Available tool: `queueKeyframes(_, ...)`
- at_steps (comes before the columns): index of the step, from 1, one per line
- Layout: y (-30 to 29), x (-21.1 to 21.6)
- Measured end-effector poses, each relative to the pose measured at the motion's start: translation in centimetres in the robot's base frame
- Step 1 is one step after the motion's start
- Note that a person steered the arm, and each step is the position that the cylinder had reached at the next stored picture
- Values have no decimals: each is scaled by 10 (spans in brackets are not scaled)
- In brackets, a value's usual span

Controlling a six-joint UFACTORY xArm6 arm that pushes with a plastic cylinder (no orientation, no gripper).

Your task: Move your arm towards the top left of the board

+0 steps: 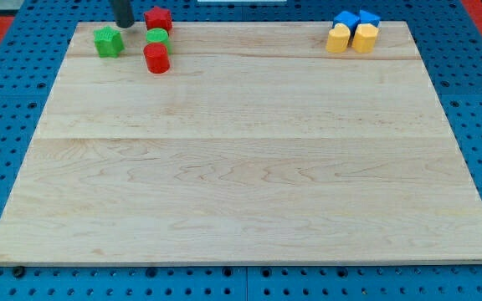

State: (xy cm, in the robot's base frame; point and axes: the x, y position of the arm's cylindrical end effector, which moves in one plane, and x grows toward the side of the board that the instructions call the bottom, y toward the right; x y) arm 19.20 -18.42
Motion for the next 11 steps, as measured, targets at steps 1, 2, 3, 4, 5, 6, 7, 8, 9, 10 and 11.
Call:
queueKeyframes(1,11,0)
queueKeyframes(2,37,9)
queueKeyframes(3,104,43)
queueKeyframes(4,193,98)
queueKeyframes(5,201,108)
queueKeyframes(6,173,105)
queueKeyframes(7,118,136)
queueKeyframes(8,33,143)
queueKeyframes(9,-54,119)
queueKeyframes(10,-120,80)
queueKeyframes(11,-120,64)
